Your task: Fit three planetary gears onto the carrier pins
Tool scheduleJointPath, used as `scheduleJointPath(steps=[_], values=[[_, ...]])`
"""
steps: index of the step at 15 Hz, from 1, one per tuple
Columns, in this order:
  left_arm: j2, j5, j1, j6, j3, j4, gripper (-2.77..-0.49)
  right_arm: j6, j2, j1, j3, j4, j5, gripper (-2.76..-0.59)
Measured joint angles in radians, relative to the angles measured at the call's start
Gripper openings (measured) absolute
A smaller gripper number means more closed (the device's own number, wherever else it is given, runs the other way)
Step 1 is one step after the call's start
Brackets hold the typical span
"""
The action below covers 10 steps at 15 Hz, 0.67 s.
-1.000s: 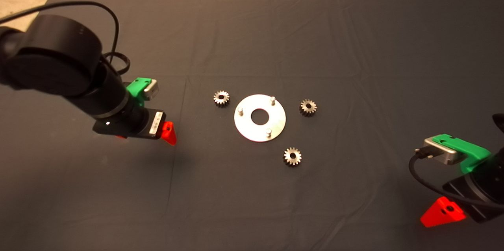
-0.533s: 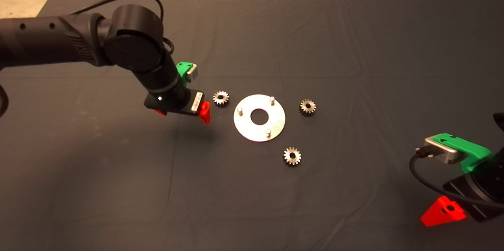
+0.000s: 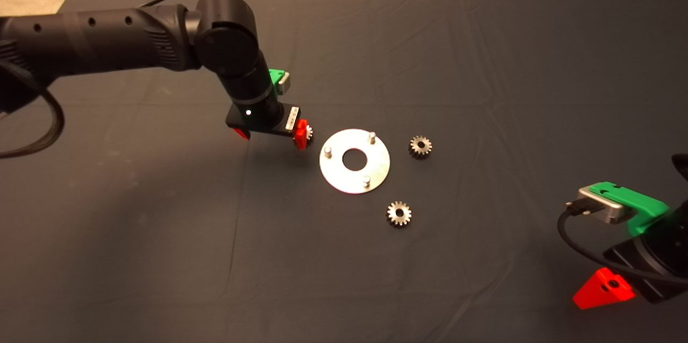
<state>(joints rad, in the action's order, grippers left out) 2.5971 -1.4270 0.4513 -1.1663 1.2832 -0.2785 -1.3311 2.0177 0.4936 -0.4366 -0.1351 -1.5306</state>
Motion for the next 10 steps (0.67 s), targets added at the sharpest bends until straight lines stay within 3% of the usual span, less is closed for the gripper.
scheduleJointPath(steps=[6, 10], values=[[0.039, 0.035, 0.0, 0.005, 0.052, 0.01, -0.51, 0.0, 0.0, 0.0, 0.0, 0.0, 0.0, -0.61], [0.103, 0.043, 0.0, 0.013, 0.139, 0.03, -0.51, 0.0, -0.001, 0.0, 0.0, 0.0, 0.0, -0.61]])
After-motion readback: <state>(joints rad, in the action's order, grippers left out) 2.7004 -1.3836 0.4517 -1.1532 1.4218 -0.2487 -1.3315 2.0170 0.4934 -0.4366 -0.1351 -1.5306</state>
